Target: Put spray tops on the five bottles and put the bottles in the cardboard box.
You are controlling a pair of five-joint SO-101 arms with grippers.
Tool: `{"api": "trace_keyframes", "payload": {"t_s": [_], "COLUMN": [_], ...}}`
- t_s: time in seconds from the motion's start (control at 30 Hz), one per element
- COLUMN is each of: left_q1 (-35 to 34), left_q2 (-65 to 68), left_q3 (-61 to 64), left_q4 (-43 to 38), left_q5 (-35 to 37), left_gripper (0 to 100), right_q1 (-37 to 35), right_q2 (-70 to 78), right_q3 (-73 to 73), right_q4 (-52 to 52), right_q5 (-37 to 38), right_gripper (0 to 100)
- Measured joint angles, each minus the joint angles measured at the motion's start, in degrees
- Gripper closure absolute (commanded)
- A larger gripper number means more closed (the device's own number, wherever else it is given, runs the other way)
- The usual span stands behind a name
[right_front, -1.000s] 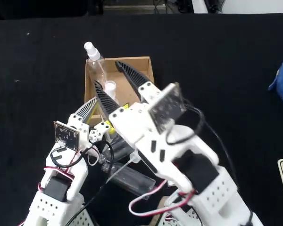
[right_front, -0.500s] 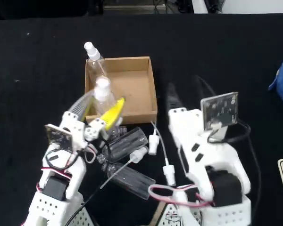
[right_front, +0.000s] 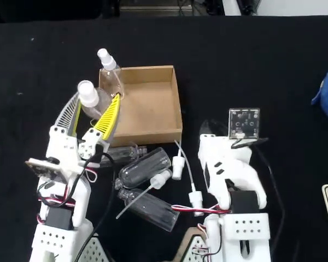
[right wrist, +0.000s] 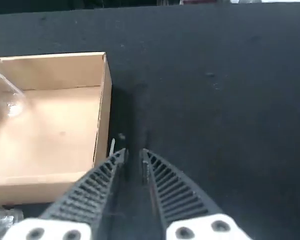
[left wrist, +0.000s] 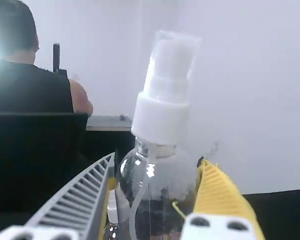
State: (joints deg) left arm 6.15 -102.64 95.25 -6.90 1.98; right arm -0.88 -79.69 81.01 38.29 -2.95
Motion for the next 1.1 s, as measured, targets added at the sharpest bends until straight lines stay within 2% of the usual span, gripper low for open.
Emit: {"api": "trace_keyframes", "payload": {"t_s": [0.13,0.27,0.43,0.83,1.1], "left_q1": [0.18,-0.26,-1.14,-2.37,-2.37], "left_q2": [7.47,22.68,42.2,71.47,87.47], "left_q3": [-2.81,-9.85,-15.47,-17.93,-19.16], "left_q4": [-5.54,-10.2,-19.87,-38.42,-56.26], "left_q5": [0.0,0.0,0.0,0.0,0.0], "left_gripper": [97,97,97,97,97], "right_q1": [0.0,0.0,0.0,0.0,0.0], "right_q2": [0.0,0.0,0.0,0.0,0.0], "right_q3": [3.25,4.48,4.84,4.84,4.84], "right_q4": [-4.22,-5.71,-6.07,-6.24,-6.24], "right_q5": [0.0,0.0,0.0,0.0,0.0], "right_gripper": [98.6,98.6,98.4,98.4,98.4]}}
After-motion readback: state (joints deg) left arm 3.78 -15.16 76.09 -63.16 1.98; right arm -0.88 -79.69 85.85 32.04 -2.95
